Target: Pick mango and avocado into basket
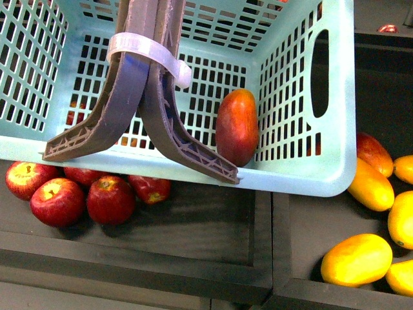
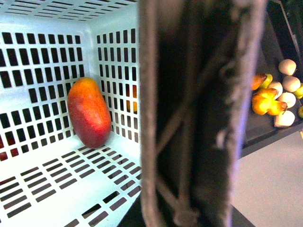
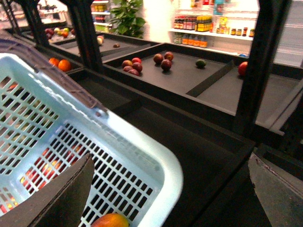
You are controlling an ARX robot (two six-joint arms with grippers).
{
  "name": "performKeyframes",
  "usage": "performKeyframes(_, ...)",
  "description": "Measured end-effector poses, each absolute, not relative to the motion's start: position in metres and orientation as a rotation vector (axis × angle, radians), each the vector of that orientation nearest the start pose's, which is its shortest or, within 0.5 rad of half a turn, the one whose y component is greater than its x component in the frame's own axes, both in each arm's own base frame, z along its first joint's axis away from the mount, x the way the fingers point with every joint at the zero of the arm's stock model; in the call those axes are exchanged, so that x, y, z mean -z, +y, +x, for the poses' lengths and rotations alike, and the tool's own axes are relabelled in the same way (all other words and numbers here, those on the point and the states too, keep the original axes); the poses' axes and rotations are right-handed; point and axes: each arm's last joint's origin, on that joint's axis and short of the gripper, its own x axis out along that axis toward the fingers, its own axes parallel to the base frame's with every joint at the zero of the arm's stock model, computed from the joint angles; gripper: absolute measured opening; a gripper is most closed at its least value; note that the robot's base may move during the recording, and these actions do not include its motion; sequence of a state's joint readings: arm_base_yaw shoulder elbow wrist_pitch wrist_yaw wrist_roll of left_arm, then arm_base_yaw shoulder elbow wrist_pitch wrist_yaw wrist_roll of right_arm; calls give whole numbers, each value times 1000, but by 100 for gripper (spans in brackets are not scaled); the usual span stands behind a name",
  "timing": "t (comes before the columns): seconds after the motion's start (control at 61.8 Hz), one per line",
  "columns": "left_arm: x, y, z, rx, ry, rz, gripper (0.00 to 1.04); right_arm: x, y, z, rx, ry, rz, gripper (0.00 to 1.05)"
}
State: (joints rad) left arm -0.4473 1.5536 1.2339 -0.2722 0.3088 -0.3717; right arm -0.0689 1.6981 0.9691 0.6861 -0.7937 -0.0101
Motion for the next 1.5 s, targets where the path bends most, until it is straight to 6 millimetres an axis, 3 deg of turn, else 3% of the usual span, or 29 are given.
performKeyframes(0.129,-294,-158,308,614,733,-302,5,-254,-33,360,-606,10,63,97)
performKeyframes(0.275,-294,-158,308,617,734,-302,5,-253,-62,345,-443,-2,97,97)
performKeyframes(0.534,-294,-158,308,615,733,-301,5,-248,-94,301,-268,19,100,97)
performKeyframes(0.712,-294,-158,308,617,734,-302,5,-246,-92,271,-214,30,101,97)
performKeyframes(1.052,-294,-158,308,616,733,-301,5,-235,-87,243,-129,34,89,97)
performKeyframes(1.44,-294,-158,308,617,734,-302,5,-232,-87,238,-108,41,93,97)
performKeyframes(1.505,-294,-158,308,617,734,-302,5,-229,-81,232,-16,8,43,86)
